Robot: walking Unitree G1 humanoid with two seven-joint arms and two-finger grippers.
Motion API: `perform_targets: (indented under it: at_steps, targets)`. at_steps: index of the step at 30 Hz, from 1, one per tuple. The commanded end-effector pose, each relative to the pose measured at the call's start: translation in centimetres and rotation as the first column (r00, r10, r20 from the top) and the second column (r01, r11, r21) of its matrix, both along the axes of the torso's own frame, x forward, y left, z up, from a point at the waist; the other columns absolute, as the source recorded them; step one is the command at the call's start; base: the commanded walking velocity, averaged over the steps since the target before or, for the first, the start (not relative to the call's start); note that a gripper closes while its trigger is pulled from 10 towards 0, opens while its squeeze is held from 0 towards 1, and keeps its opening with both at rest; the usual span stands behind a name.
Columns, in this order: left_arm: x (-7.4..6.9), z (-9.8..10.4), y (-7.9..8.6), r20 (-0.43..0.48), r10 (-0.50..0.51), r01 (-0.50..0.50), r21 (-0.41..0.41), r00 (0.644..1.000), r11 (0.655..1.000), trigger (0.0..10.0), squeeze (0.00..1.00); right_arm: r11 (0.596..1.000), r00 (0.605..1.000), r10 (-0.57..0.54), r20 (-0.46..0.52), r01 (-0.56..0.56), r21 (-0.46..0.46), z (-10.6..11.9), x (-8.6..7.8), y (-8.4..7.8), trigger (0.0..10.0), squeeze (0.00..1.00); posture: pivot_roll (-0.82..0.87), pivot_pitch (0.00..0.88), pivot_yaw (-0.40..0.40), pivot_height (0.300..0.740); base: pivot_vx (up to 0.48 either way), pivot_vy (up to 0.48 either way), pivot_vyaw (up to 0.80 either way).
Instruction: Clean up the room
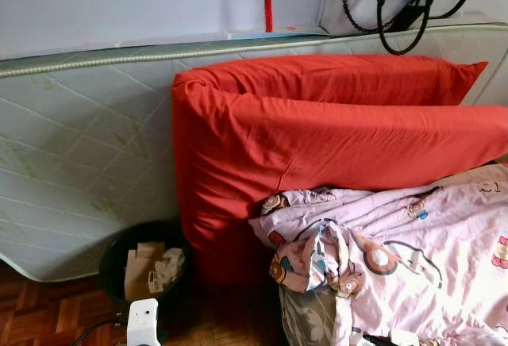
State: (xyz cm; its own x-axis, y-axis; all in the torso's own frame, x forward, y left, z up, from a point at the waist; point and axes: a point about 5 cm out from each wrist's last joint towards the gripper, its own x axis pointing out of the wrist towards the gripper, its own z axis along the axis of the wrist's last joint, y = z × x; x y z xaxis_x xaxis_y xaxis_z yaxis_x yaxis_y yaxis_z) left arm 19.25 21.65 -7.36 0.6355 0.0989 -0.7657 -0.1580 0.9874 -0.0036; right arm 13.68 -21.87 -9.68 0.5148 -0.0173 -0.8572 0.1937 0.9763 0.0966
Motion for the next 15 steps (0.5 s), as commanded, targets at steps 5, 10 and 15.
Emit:
perform_targets:
  at_steps: [5, 10, 15]
  targets:
    - [-0.1, -0.09, -0.01, -0.024, -0.027, 0.027, 0.01, 0.999, 1.0, 10.0, 0.0, 1.0, 1.0, -0.012, -0.015, 0.012, -0.003, -0.1, -0.32, -0.14, 10.0, 0.0, 0.09, 0.0, -0.048, 0.714, 0.0, 0.305, 0.0]
    - [-0.14, -0.1, 0.04, -0.023, -0.026, 0.026, 0.01, 0.999, 1.0, 10.0, 0.0, 1.0, 1.0, -0.007, -0.02, 0.007, -0.003, -0.14, -0.38, -0.07, 10.0, 0.0, 0.09, 0.0, -0.046, 0.714, 0.0, 0.305, 0.0]
    - [-0.19, -0.11, 0.09, -0.026, -0.033, 0.033, 0.012, 0.999, 0.999, 10.0, 0.0, 1.0, 1.0, -0.001, -0.022, 0.001, -0.007, -0.17, -0.42, -0.02, 10.0, 0.0, 0.09, 0.0, -0.042, 0.714, 0.0, 0.305, 0.0]
